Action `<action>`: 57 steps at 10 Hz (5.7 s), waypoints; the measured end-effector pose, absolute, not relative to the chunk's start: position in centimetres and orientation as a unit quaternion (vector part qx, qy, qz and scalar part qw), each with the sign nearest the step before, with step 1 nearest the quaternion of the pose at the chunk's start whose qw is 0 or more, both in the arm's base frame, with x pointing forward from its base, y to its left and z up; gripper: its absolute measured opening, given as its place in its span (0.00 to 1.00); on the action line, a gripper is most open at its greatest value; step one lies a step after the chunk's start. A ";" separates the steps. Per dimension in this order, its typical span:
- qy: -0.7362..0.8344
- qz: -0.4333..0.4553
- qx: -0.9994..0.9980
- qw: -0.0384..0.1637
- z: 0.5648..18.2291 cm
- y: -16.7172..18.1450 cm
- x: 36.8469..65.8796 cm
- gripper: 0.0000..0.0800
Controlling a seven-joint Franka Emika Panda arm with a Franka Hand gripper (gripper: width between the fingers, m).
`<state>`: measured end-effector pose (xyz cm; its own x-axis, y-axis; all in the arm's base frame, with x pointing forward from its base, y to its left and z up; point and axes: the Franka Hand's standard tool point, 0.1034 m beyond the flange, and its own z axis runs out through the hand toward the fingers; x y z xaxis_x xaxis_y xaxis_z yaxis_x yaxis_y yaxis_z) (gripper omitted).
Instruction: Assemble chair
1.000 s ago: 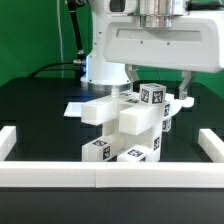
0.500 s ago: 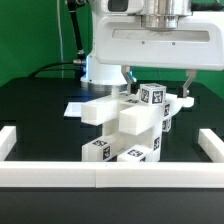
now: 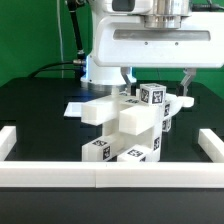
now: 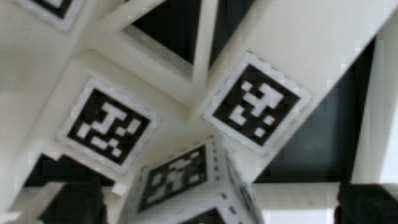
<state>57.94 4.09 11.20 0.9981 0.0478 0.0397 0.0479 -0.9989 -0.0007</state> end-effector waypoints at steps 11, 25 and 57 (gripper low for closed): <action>-0.112 -0.019 -0.993 -0.005 11.1 3.6 57.9 0.36; 0.309 -0.017 -0.951 0.009 11.1 3.9 57.9 0.36; -0.190 -0.020 -0.982 -0.011 11.1 3.6 58.0 0.36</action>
Offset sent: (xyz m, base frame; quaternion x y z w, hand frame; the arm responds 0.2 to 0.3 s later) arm -0.0017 0.0002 -0.0001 0.0007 0.0000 -0.1878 0.9822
